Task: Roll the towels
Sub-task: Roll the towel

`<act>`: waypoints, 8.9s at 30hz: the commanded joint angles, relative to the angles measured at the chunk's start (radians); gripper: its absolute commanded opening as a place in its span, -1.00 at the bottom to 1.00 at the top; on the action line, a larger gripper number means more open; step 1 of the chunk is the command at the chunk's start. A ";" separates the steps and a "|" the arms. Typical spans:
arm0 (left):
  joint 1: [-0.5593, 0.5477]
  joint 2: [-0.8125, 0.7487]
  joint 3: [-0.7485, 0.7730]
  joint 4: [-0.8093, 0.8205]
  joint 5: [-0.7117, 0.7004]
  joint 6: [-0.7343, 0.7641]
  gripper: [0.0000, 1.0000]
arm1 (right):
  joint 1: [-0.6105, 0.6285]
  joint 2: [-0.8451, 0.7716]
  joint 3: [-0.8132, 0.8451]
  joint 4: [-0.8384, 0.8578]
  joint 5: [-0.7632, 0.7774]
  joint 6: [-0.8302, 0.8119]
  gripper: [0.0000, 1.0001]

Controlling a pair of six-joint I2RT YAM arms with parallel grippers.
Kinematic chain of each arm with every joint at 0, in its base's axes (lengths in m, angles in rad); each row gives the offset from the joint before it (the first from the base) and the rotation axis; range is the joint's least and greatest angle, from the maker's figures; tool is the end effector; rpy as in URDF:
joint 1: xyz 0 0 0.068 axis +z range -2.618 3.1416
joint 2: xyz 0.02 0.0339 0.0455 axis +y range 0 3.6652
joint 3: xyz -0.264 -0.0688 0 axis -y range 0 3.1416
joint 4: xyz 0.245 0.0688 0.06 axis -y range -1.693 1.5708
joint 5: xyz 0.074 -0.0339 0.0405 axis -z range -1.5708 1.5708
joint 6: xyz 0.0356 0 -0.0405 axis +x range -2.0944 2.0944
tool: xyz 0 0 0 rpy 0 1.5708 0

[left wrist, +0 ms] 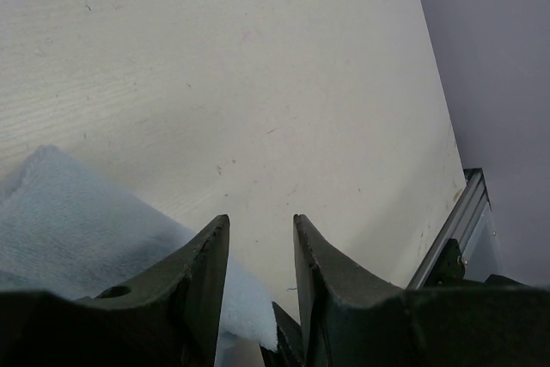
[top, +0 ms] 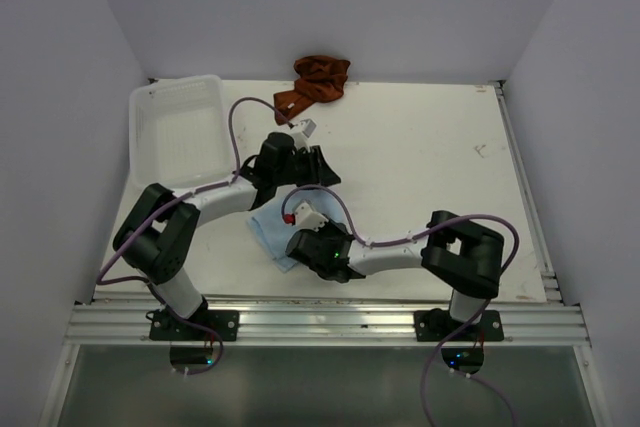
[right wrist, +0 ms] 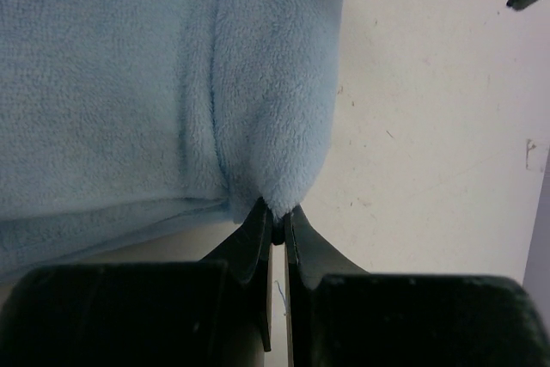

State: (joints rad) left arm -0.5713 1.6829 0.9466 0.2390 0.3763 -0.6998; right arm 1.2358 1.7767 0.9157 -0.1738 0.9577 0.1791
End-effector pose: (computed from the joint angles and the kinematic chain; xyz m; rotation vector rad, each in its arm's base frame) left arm 0.3004 -0.2086 0.2047 0.1090 2.2428 -1.1299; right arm 0.1351 0.2996 0.1440 -0.8000 1.9643 -0.4538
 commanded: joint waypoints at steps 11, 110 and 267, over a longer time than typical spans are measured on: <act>-0.033 0.001 -0.110 0.088 -0.053 -0.012 -0.21 | 0.045 0.096 0.114 -0.073 0.124 -0.053 -1.00; -0.015 -0.178 -0.123 -0.018 -0.149 0.049 -0.14 | -0.463 -0.414 -0.313 0.277 -0.808 0.352 -1.00; -0.050 -0.181 -0.318 0.145 -0.109 -0.075 -0.10 | 0.085 -0.159 -0.005 -0.059 -0.077 0.212 -1.00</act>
State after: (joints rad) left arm -0.6174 1.5055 0.6479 0.3244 0.2707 -0.7746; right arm 1.2812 1.5852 0.8513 -0.2070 0.7864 0.3916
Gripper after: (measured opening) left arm 0.449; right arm 0.040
